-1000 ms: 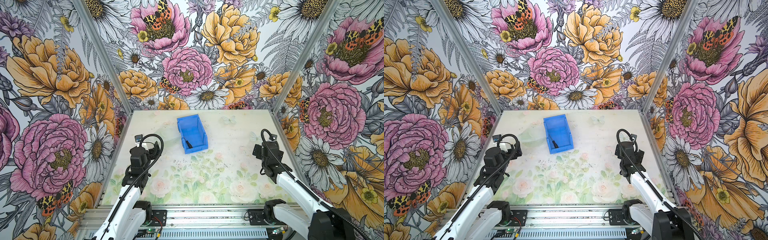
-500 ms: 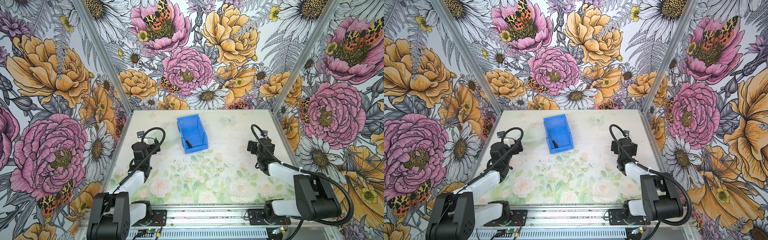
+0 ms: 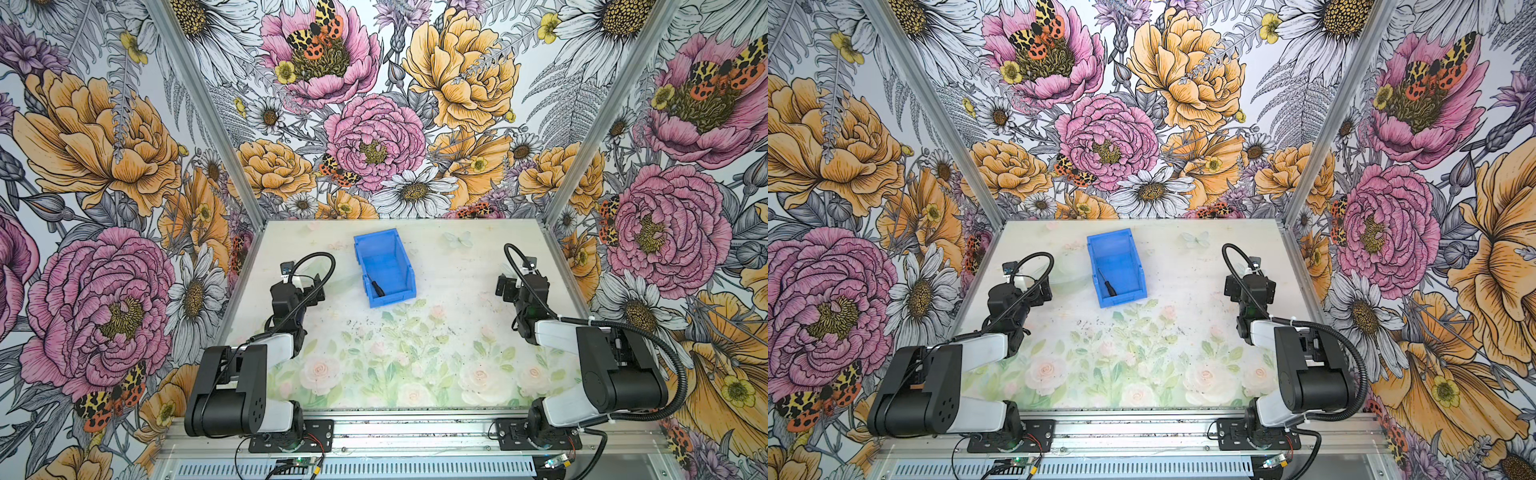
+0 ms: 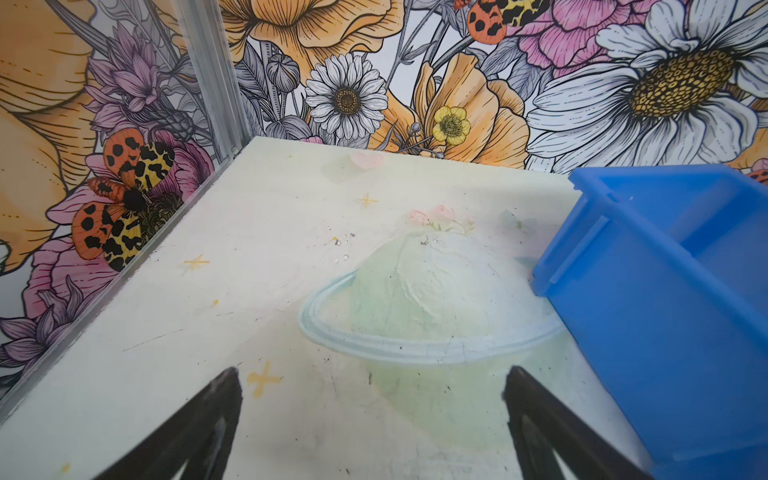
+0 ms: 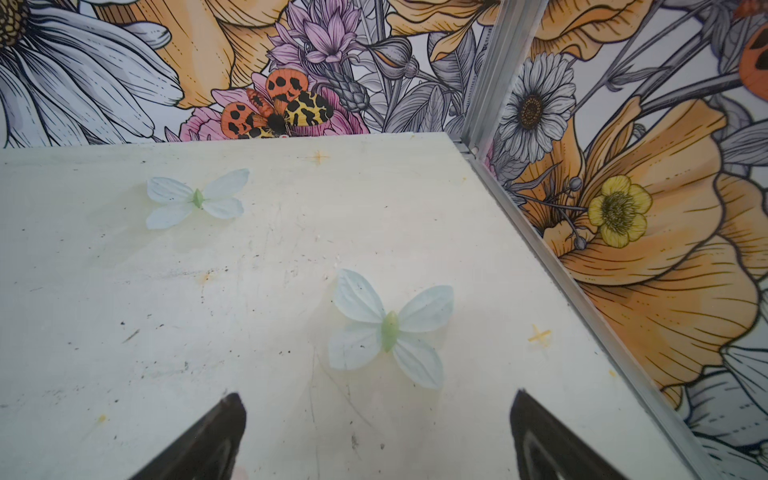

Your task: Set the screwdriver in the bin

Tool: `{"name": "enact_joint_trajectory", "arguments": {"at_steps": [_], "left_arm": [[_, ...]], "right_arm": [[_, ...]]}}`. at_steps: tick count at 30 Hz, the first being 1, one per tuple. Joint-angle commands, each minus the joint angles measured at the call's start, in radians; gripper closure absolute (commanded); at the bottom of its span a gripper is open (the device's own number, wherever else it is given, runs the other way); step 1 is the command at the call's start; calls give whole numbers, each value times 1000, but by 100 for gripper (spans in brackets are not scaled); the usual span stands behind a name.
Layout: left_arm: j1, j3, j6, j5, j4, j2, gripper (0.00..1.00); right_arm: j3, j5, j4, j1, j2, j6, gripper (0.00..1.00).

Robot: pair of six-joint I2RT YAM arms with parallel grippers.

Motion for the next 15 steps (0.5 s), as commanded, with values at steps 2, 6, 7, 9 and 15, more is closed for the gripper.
{"name": "enact_joint_trajectory", "arguments": {"at_steps": [2, 6, 7, 9, 15], "left_arm": [[15, 15, 21, 38, 130, 73, 1], [6, -10, 26, 24, 219, 122, 1], [6, -17, 26, 17, 233, 123, 1], [3, -30, 25, 10, 258, 123, 1], [-61, -37, 62, -124, 266, 119, 1]], "right_arm": [[-34, -33, 109, -15, -8, 6, 0], [-94, -64, 255, -22, 29, -3, 1], [-96, -62, 259, -19, 33, -9, 1], [-95, -62, 257, -18, 33, -8, 0], [-98, -63, 253, -17, 26, -7, 0]]}}
